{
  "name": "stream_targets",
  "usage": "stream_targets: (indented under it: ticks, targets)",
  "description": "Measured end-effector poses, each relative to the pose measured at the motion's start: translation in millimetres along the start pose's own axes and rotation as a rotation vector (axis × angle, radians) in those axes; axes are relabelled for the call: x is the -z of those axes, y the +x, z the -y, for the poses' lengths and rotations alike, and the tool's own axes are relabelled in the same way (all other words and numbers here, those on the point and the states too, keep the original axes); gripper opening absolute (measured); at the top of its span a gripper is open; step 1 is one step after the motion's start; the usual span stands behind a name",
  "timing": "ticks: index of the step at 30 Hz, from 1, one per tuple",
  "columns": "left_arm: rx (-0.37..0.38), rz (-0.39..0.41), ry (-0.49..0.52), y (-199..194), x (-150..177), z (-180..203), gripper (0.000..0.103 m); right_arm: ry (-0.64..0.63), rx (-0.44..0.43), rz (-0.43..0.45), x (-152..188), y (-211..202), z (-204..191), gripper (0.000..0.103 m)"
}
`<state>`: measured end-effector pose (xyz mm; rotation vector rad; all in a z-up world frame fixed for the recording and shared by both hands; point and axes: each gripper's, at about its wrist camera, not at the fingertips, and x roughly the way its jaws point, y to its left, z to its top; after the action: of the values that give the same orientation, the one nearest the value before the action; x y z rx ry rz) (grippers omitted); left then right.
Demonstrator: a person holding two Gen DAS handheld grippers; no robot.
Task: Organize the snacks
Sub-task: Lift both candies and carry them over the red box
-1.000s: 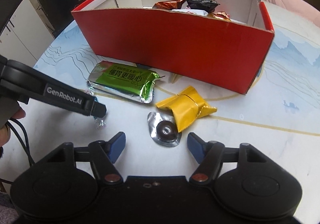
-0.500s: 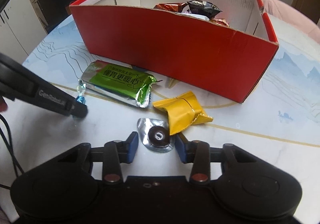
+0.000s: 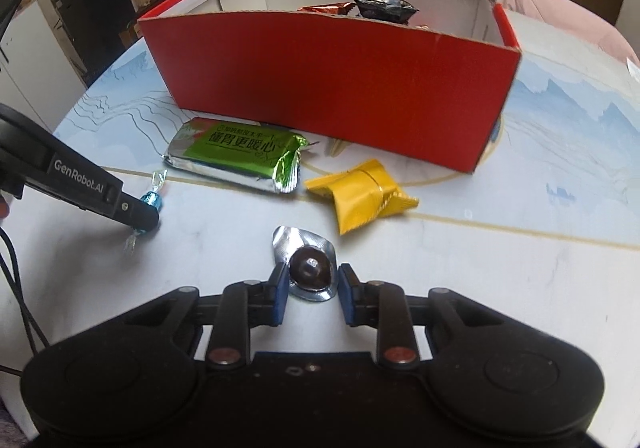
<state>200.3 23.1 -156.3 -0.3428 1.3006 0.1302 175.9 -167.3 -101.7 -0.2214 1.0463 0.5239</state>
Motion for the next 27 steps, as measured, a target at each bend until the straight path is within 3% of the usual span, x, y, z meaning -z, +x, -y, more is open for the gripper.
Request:
stream_targets:
  ticks: [13, 27]
  targets:
    - [0.054, 0.09, 0.055, -47, 5, 0, 0.013, 0.055, -0.015, 0.096, -1, -47, -9, 0.026]
    - [0.115, 0.258, 0.073, -116, -27, 8, 0.013, 0.059, -0.002, 0.274, -48, -106, -10, 0.026]
